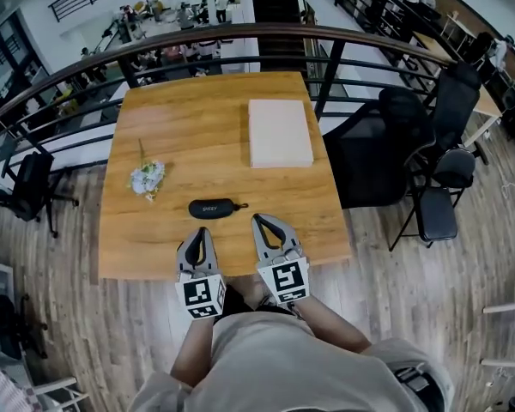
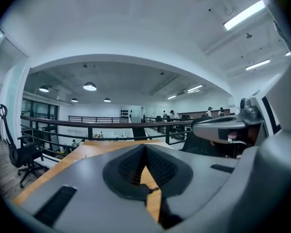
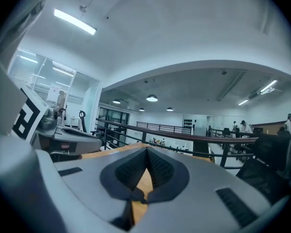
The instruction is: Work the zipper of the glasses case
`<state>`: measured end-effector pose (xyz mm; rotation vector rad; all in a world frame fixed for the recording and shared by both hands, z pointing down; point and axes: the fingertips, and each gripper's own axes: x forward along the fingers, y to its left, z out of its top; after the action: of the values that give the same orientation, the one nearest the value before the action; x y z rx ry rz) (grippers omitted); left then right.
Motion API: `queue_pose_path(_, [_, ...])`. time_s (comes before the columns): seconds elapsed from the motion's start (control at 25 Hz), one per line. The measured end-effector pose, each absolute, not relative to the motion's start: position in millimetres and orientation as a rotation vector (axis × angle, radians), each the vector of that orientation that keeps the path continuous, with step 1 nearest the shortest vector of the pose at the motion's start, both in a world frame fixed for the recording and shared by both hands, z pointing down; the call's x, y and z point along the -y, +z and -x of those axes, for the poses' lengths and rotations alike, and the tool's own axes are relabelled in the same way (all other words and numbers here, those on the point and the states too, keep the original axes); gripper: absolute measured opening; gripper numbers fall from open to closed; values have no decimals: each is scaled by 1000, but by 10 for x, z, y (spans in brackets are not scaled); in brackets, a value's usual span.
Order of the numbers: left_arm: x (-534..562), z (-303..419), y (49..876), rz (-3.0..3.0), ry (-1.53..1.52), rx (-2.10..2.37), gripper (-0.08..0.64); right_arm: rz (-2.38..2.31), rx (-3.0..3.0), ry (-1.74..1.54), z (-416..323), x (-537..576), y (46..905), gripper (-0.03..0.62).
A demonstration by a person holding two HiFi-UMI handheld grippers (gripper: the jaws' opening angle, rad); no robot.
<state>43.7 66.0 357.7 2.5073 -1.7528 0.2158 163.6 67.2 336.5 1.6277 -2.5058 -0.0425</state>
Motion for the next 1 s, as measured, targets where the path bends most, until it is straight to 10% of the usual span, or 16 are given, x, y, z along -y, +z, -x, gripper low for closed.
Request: queue_pose_path(1.0, [-857, -537, 3129, -2584, 134, 1789, 23, -1687, 2495, -144, -1872, -933, 3030, 25])
